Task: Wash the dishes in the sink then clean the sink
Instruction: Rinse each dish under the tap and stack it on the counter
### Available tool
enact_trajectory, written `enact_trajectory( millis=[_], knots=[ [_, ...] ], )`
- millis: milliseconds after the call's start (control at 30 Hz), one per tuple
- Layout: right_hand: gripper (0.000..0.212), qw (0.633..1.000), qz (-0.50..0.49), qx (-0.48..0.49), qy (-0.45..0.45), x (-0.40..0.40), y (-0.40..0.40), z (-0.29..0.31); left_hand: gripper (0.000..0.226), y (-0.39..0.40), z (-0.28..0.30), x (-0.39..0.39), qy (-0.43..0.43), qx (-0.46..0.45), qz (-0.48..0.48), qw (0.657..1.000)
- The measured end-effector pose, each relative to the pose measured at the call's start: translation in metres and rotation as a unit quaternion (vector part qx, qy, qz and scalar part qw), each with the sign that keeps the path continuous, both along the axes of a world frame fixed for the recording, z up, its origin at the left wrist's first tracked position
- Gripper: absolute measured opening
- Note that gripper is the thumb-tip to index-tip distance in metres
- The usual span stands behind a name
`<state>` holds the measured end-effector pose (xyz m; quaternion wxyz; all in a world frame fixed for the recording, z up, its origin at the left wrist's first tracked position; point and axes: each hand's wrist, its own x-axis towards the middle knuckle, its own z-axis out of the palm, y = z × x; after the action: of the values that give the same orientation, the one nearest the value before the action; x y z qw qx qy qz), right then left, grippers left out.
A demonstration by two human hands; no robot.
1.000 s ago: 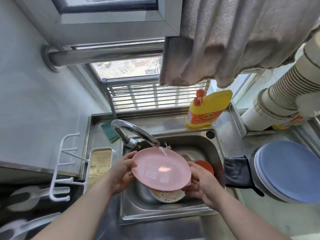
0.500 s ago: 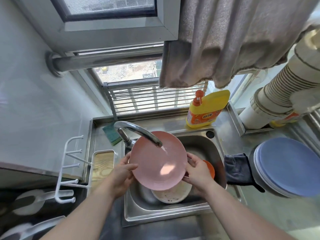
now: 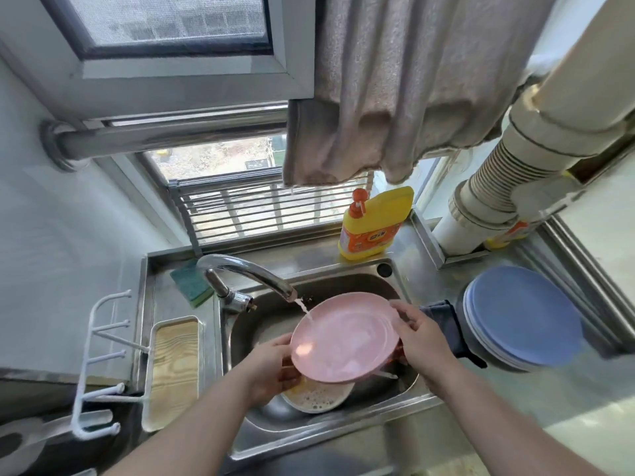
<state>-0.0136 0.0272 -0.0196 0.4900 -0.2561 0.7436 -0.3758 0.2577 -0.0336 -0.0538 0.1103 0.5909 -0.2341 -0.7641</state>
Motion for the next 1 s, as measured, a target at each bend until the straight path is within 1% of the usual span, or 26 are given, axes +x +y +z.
enact_trajectory(
  millis=[33,100,200,267,300,333,433,500,600,700,767,833,900,933,967,1000],
  knots=[
    [0.02,1.0,-0.001,0.025,-0.008,0.002,0.003,-0.005,0.036,0.001,-0.001,0.006,-0.009,0.003,-0.008,1.0],
    [0.022,0.997,-0.003,0.068,-0.04,0.01,0.009,-0.015,0.032,0.004,-0.004,0.021,-0.023,0.005,-0.007,1.0],
    [0.024,0.989,-0.002,0.118,-0.09,0.028,0.013,-0.027,0.018,0.003,-0.004,0.044,-0.049,0.003,0.019,0.999],
    [0.028,0.985,0.025,0.135,-0.107,0.044,0.013,-0.031,0.015,-0.004,0.0,0.059,-0.071,0.002,0.046,0.996],
    [0.032,0.984,0.056,0.136,-0.102,0.052,0.013,-0.033,0.016,-0.007,0.002,0.065,-0.082,-0.001,0.063,0.995],
    [0.036,0.982,0.097,0.133,-0.09,0.06,0.013,-0.032,0.017,-0.01,0.005,0.071,-0.087,-0.011,0.083,0.993],
    [0.049,0.973,0.202,0.109,-0.022,0.077,0.011,-0.034,0.042,-0.018,0.003,0.089,-0.079,-0.04,0.124,0.988],
    [0.049,0.971,0.222,0.074,0.048,0.081,0.006,-0.037,0.049,-0.019,-0.002,0.094,-0.056,-0.046,0.159,0.985],
    [0.046,0.954,0.23,-0.001,0.192,0.071,-0.001,-0.033,0.044,-0.018,-0.005,0.082,-0.013,-0.044,0.213,0.976],
    [0.04,0.935,0.238,-0.065,0.254,0.052,-0.003,-0.01,0.044,-0.016,-0.008,0.057,0.041,-0.038,0.227,0.972],
    [0.039,0.918,0.265,-0.101,0.278,0.032,-0.004,0.002,0.046,-0.015,-0.011,0.04,0.055,-0.021,0.208,0.976],
    [0.039,0.89,0.308,-0.136,0.309,0.01,-0.005,0.008,0.046,-0.013,-0.014,0.027,0.051,0.008,0.185,0.981],
    [0.032,0.868,0.342,-0.155,0.325,-0.009,-0.007,0.014,0.047,-0.008,-0.018,0.02,0.047,0.052,0.164,0.984],
    [0.028,0.868,0.353,-0.153,0.315,-0.015,-0.01,0.015,0.046,-0.006,-0.02,0.019,0.048,0.077,0.158,0.983],
    [0.025,0.878,0.36,-0.143,0.28,-0.019,-0.013,0.015,0.041,-0.003,-0.021,0.018,0.044,0.097,0.149,0.983],
    [0.024,0.898,0.359,-0.127,0.222,-0.02,-0.016,0.013,0.033,0.0,-0.023,0.017,0.044,0.11,0.139,0.983]
  ],
)
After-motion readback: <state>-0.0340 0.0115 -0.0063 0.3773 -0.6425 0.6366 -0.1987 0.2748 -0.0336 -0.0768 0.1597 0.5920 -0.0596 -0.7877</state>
